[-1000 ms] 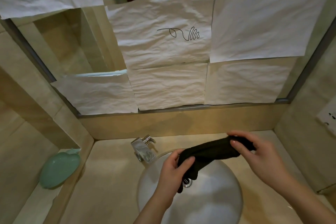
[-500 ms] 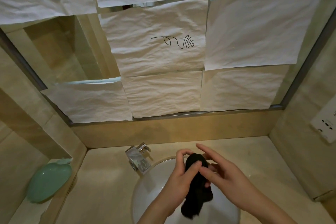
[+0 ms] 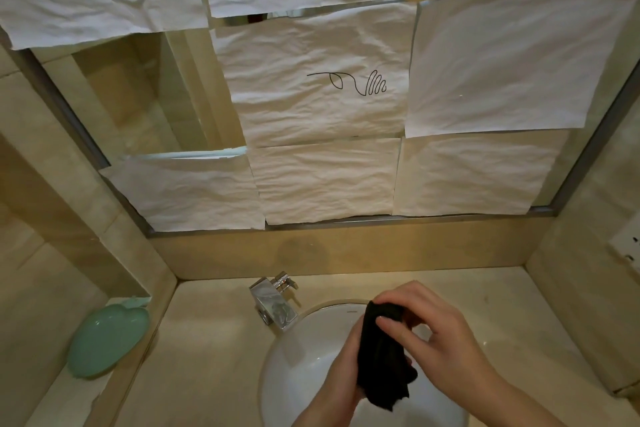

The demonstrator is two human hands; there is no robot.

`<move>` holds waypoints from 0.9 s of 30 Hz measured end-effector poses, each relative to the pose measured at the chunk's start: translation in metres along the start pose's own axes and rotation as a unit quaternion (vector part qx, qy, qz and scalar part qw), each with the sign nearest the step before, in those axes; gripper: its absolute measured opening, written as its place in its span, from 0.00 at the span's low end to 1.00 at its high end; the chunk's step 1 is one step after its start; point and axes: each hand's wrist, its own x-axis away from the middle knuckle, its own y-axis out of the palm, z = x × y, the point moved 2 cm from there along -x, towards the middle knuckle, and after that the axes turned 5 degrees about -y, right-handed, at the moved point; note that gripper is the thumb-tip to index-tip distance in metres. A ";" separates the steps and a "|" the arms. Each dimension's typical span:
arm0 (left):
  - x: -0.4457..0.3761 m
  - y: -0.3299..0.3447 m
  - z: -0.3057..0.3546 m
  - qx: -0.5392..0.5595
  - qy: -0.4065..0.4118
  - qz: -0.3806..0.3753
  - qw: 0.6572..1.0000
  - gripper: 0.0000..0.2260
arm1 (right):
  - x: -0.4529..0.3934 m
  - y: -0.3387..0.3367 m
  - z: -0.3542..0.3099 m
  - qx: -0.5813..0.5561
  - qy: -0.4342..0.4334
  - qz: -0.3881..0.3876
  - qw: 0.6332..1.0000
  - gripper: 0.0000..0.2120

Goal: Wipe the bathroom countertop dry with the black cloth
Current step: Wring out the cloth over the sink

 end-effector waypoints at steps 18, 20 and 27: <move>0.012 -0.013 -0.005 -0.181 0.129 0.271 0.937 0.20 | 0.017 0.041 0.029 0.328 0.132 -0.114 0.929 0.17; 0.010 -0.023 -0.005 -0.265 0.210 0.278 0.899 0.22 | 0.022 0.053 0.029 0.235 0.258 -0.137 0.927 0.20; 0.005 -0.042 0.005 -0.538 0.450 0.134 0.700 0.18 | 0.032 0.057 0.032 -0.177 0.515 -0.268 0.795 0.19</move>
